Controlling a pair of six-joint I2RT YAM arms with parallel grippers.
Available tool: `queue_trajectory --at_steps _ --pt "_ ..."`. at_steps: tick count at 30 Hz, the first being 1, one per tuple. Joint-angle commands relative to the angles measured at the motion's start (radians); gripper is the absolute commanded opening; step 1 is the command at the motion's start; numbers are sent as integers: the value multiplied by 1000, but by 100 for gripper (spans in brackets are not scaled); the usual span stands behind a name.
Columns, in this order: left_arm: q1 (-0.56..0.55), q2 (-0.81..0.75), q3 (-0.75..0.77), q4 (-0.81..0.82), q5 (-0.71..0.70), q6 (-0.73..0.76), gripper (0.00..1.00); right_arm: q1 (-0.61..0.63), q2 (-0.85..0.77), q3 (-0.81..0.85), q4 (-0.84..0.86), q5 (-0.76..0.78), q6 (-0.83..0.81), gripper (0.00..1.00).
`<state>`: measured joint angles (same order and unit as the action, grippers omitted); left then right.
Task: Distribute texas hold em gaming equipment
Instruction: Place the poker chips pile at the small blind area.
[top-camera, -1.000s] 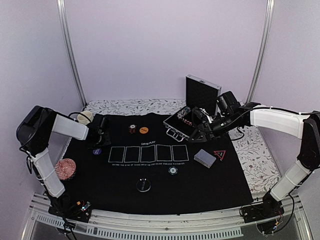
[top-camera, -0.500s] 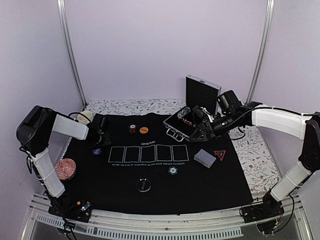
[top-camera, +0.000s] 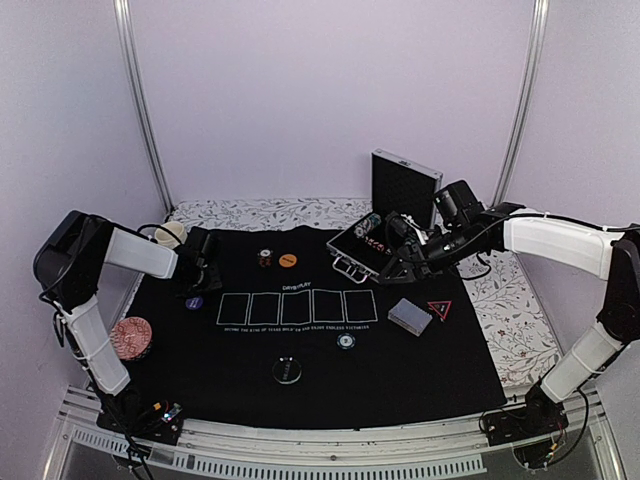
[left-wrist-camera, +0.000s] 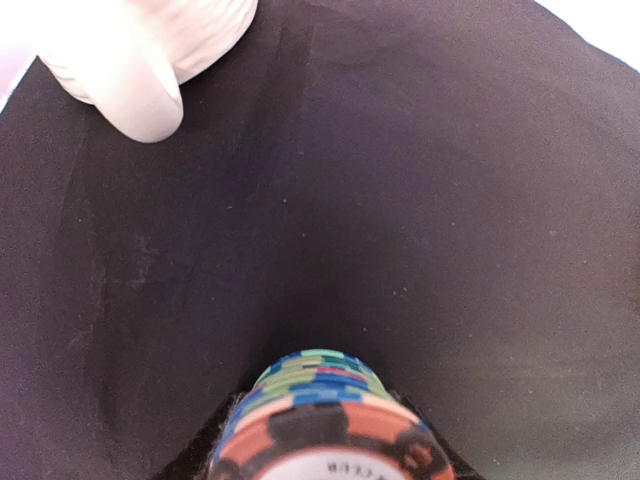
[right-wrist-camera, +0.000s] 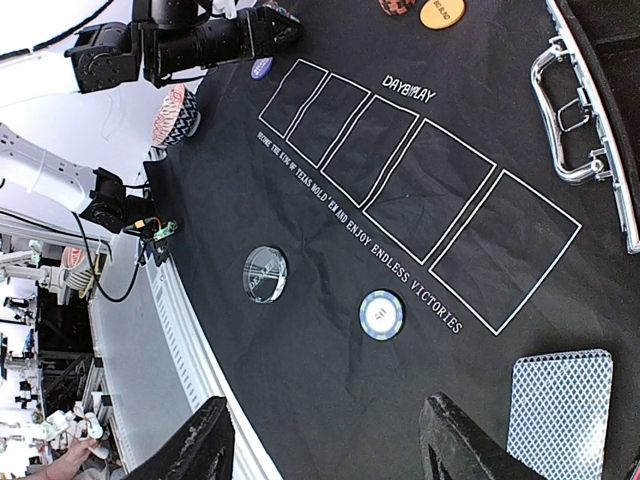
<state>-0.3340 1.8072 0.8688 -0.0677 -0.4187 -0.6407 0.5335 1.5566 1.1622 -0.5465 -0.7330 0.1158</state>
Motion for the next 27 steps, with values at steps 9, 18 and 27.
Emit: queue_trajectory --at_steps 9,18,27 --pt "-1 19 15 -30 2 -19 52 -5 -39 39 -19 18 -8 65" --pt "0 15 10 -26 18 -24 72 -5 -43 39 -25 23 -10 66" --pt "-7 -44 -17 -17 30 -24 88 -5 -42 39 -38 66 -8 68"
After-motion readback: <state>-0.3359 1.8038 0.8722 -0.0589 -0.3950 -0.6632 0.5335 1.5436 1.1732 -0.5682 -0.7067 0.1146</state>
